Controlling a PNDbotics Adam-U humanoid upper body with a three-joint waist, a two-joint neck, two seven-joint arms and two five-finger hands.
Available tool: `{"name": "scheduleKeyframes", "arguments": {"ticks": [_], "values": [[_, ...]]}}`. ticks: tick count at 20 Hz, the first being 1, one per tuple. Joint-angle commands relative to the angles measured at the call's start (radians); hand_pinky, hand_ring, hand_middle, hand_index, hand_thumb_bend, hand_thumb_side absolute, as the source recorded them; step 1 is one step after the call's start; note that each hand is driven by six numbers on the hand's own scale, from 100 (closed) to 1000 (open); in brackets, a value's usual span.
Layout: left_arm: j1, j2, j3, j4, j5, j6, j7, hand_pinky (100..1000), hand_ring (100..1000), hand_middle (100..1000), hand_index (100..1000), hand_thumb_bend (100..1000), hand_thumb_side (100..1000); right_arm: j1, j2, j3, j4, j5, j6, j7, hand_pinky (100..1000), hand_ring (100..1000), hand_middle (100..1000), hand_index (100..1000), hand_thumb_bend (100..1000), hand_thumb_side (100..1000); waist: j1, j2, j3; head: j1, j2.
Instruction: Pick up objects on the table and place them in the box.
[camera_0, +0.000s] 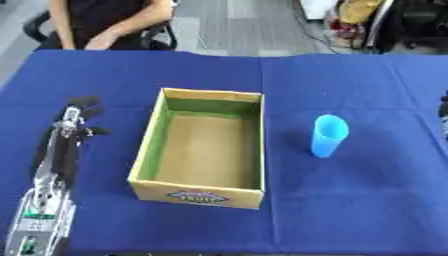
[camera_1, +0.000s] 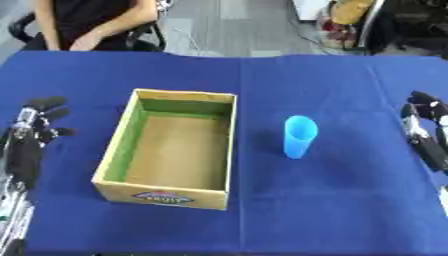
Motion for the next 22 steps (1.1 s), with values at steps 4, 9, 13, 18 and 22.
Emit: {"name": "scheduleKeyframes", "arguments": {"ticks": [4, 9, 13, 18, 22], "values": [[-0.009, 0.014, 0.003, -0.014, -0.005, -0.001, -0.005, 606, 818, 834, 839, 425, 1000, -0.014, -0.023, -0.009, -0.013, 0.003, -0.001, 0.001, 843, 794, 780, 900, 175, 815, 0.000, -0.009, -0.003, -0.006, -0.004], [-0.009, 0.014, 0.004, -0.014, -0.005, -0.001, -0.005, 606, 817, 834, 839, 424, 1000, -0.004, -0.008, -0.018, -0.058, 0.008, -0.010, -0.013, 838, 789, 774, 894, 164, 810, 0.001, -0.008, -0.005, -0.005, -0.004], [-0.009, 0.013, 0.003, -0.014, -0.004, -0.002, -0.006, 606, 817, 834, 839, 423, 1000, 0.019, 0.029, -0.034, -0.171, 0.012, -0.010, -0.031, 834, 786, 768, 889, 172, 805, 0.001, -0.007, -0.008, -0.004, -0.004], [-0.009, 0.013, 0.003, -0.014, -0.005, -0.002, -0.008, 606, 817, 834, 839, 424, 1000, 0.024, 0.030, -0.034, -0.230, 0.014, 0.014, -0.024, 835, 787, 771, 890, 178, 804, -0.001, -0.009, -0.006, -0.004, -0.004], [-0.009, 0.013, 0.002, -0.014, -0.005, -0.002, -0.009, 606, 816, 834, 838, 423, 1000, -0.002, -0.001, -0.014, -0.194, 0.014, 0.016, -0.003, 834, 787, 777, 893, 178, 798, -0.001, -0.010, -0.005, -0.006, -0.004]]}}
